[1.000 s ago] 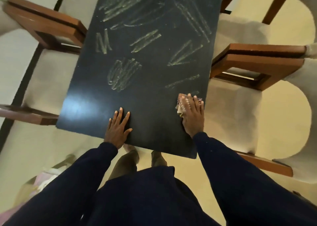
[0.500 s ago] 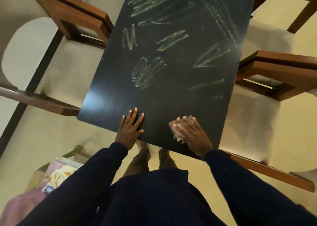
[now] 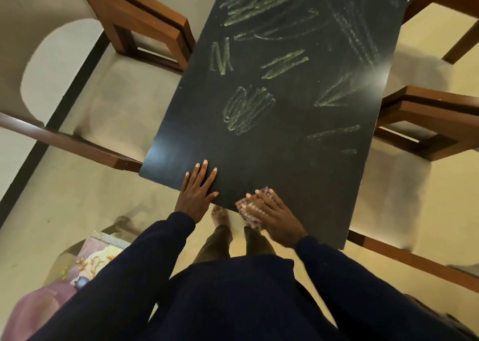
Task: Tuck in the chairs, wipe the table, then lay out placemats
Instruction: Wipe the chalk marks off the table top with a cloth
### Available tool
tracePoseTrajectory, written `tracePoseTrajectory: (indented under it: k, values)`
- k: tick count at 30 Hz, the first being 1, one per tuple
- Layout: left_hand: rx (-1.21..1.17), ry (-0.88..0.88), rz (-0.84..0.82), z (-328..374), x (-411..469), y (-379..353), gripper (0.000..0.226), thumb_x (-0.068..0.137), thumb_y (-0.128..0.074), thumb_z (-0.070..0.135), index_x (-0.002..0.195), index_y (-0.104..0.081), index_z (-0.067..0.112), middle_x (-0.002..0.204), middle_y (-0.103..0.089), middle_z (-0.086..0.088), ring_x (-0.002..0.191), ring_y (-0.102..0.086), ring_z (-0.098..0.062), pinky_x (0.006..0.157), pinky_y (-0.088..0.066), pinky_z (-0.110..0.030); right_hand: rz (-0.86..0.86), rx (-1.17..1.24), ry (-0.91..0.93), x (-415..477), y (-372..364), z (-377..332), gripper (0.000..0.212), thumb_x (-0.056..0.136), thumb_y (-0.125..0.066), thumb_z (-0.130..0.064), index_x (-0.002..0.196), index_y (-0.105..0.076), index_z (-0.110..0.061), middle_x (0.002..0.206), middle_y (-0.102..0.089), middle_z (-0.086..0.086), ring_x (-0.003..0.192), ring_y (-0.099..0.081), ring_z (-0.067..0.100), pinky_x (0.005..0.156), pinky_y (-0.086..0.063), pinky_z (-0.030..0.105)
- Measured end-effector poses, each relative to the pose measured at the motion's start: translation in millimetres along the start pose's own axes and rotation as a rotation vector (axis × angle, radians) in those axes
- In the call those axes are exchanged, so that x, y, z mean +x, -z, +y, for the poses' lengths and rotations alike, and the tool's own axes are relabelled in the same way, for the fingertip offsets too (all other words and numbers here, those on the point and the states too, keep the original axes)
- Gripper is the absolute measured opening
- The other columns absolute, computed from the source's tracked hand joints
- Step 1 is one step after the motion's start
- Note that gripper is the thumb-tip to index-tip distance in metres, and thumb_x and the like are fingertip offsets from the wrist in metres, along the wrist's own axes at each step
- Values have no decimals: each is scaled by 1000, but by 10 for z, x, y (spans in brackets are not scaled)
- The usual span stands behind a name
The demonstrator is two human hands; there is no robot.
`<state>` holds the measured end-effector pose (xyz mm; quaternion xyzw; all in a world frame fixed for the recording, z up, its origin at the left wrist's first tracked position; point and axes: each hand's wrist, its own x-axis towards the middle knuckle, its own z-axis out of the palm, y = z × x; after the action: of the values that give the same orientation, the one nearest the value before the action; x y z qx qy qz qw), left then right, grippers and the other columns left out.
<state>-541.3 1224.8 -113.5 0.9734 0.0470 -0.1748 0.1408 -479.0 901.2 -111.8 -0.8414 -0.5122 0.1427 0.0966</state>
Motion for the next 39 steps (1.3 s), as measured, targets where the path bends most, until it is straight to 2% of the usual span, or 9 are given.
tracePoseTrajectory:
  k: [3,9,14,18,22,28,31,36,39]
  values:
    - [4,10,-4,-140,-33,46,72,107,-27,56,169,-5,26,177,7,-7,164,5,-33,132,-1,-53,56,0,-48,-226,140,360,90,87,-75,-4,166,-35,-22,177,-21,7,166,-10,32,132,-16,61]
    - [-14,2,-7,-210,-58,45,74,104,-18,61,168,-2,27,176,9,-6,163,9,-32,130,3,-51,224,-6,-643,420,232,169,88,86,-69,-4,165,-33,-17,177,-19,13,165,-8,36,131,-11,63]
    - [16,-43,26,-301,-23,-27,74,108,-44,49,169,-11,23,178,1,-12,163,4,-34,130,-3,-56,82,-7,-254,709,27,-252,96,86,-82,-23,167,-30,-23,179,-9,10,166,-2,34,132,-12,63]
    - [50,-89,29,-316,11,-59,76,109,-44,46,168,-1,27,178,5,-11,163,7,-34,130,0,-57,10,-11,-73,87,67,-51,77,99,-63,-30,168,-31,-23,179,-11,6,166,-7,31,132,-16,59]
    - [58,-118,8,-161,114,-97,77,110,-45,49,169,0,27,177,13,-8,163,12,-34,129,5,-58,116,-1,-360,-481,274,471,93,89,-79,-6,166,-31,-22,178,-18,7,166,-10,31,132,-15,59]
    - [49,-132,-17,240,261,-98,76,110,-41,52,170,0,28,177,15,-7,162,17,-35,128,13,-56,249,13,-839,232,478,864,83,97,-64,-2,169,-24,-15,178,-15,13,165,-6,36,132,-8,62]
    - [35,-123,-23,457,339,-112,75,110,-37,53,170,1,28,177,16,-7,162,19,-34,129,13,-56,233,9,-698,540,460,769,86,92,-63,-1,169,-27,-16,178,-13,15,165,-4,39,131,-7,64]
    - [25,-108,0,764,525,-187,78,109,-42,52,170,0,29,178,12,-7,163,16,-33,130,5,-59,42,27,-145,18,372,864,85,94,-65,-10,169,-26,-21,179,-9,8,166,-2,32,133,-11,60]
    - [36,-106,-15,998,689,-205,78,109,-44,52,170,1,30,178,13,-7,163,17,-33,130,8,-58,79,36,-149,-465,433,1333,85,93,-72,-9,168,-31,-18,179,-15,7,166,-8,32,131,-17,62]
